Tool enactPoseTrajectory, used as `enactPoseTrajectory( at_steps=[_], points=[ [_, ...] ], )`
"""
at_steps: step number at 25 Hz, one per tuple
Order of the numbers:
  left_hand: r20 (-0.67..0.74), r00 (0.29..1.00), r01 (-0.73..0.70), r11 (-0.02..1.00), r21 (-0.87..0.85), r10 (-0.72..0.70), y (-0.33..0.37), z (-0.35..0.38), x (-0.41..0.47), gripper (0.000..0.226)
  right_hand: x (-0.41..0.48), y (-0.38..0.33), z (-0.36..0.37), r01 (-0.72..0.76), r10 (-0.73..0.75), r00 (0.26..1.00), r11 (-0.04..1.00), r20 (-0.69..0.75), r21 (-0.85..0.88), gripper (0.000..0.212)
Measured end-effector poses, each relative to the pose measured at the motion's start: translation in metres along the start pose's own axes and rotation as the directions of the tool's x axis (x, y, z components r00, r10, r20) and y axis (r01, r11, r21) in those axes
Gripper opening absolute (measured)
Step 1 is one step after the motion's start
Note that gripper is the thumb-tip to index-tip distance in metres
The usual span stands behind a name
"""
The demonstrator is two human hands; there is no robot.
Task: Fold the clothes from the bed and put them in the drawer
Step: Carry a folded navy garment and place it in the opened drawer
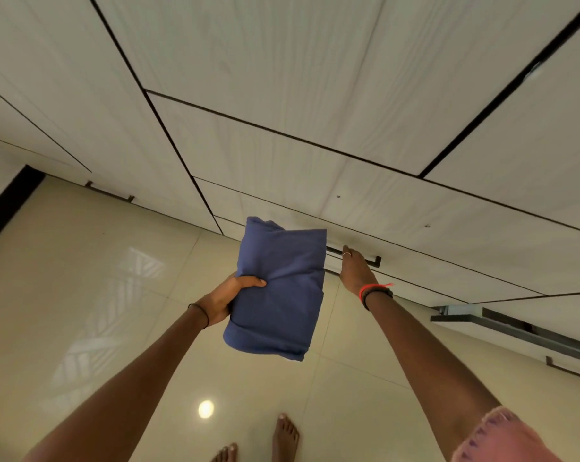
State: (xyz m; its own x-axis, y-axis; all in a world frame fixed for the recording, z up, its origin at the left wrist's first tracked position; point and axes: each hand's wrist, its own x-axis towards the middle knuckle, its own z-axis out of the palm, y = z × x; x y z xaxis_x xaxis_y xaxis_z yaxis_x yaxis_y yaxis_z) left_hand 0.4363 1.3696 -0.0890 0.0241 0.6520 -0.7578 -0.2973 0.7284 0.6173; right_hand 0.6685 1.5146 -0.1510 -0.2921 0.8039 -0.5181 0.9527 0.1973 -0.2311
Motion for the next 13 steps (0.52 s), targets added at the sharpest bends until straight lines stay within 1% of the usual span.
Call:
enactPoseTrajectory(
  at_steps=[2,3,4,5,7,9,10,13],
  points=[
    [-0.009,1.0,0.01,1.0,-0.006,-0.01,0.0,-0.003,0.001,0.056,0.004,0.002,0.007,-0.027,0.027,0.999,1.0,0.03,-0.015,0.039],
    [-0.009,1.0,0.014,1.0,-0.006,-0.014,0.0,-0.005,0.0,0.055,0.005,0.001,0.01,-0.029,0.03,1.0,0.999,0.01,-0.033,0.034],
    [-0.007,1.0,0.018,1.0,-0.006,-0.019,0.001,-0.006,-0.002,0.055,0.005,-0.001,0.013,-0.034,0.033,0.999,0.998,-0.012,-0.047,0.033],
    [-0.005,1.0,0.022,1.0,-0.005,-0.022,0.002,-0.007,-0.003,0.055,0.005,-0.005,0.015,-0.035,0.033,0.999,0.999,-0.032,-0.042,0.038],
    [-0.006,1.0,0.016,1.0,0.001,-0.016,0.004,-0.013,-0.005,0.055,0.01,-0.013,0.018,-0.05,0.053,0.997,0.998,-0.061,0.048,0.052],
    [-0.005,1.0,0.001,1.0,-0.002,-0.001,0.006,-0.02,-0.005,0.054,0.018,-0.019,0.02,-0.056,0.061,0.996,0.996,-0.069,0.069,0.06],
    [-0.004,1.0,-0.004,1.0,-0.008,0.004,0.008,-0.022,-0.006,0.054,0.022,-0.02,0.021,-0.054,0.056,0.996,0.998,-0.072,0.036,0.058],
    [-0.008,1.0,-0.021,0.999,-0.027,0.021,0.01,-0.029,-0.011,0.056,0.024,-0.02,0.023,-0.076,0.074,0.994,0.997,-0.079,-0.028,0.043]
  ],
)
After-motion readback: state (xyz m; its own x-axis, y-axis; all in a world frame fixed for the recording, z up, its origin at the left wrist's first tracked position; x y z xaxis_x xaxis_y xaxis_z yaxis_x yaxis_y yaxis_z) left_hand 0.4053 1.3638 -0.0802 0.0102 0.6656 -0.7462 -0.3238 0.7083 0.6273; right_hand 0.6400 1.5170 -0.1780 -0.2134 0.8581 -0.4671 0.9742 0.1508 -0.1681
